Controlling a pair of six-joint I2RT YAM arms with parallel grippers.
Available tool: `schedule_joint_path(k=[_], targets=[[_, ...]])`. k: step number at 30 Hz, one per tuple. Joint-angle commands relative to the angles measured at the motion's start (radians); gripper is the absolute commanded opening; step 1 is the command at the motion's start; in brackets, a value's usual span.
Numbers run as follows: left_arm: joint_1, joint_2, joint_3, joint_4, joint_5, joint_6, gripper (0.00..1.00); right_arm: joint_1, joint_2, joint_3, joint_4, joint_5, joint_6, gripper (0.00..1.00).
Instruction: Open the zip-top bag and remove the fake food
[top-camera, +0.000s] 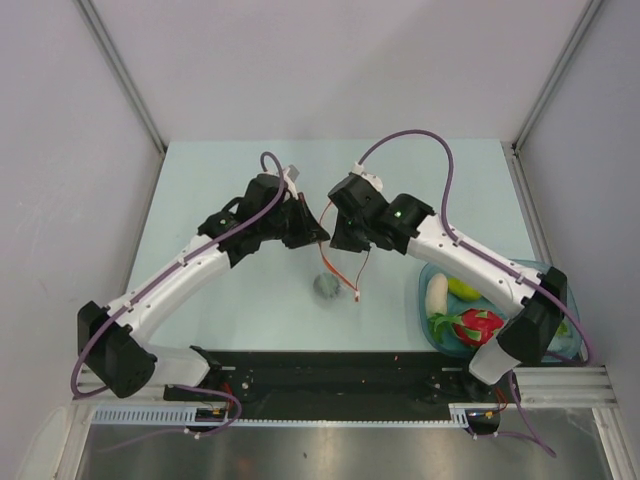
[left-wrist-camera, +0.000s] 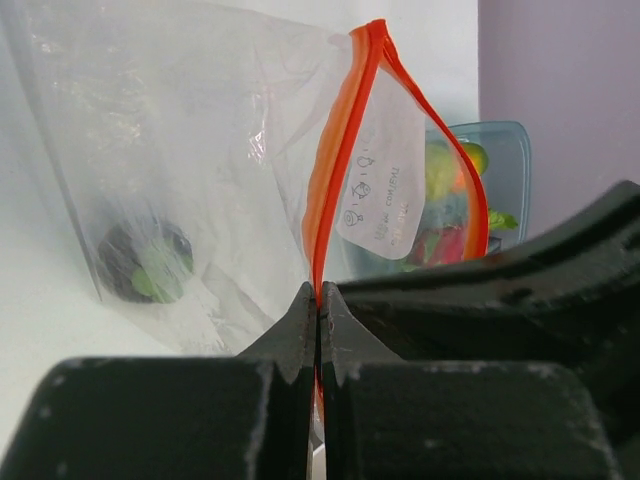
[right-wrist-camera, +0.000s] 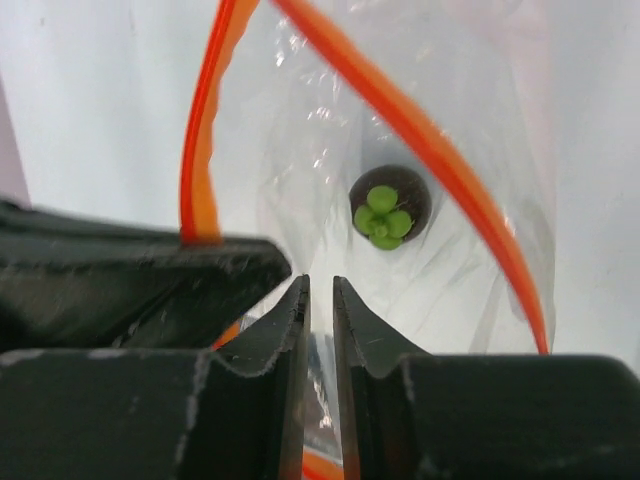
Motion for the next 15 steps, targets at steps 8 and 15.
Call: schedule_joint_path(k=[8, 15], targets=[[-0.012, 0.018, 0.030, -0.028, -0.029, -0.104, 0.00, -0.055, 0.072, -0.112, 0.181, 0.018, 0.036, 0.20], [-0.012, 0.016, 0.015, 0.029, 0.014, -0.078, 0.00, -0.051, 0.119, -0.138, 0.247, -0.028, -0.039, 0.22]])
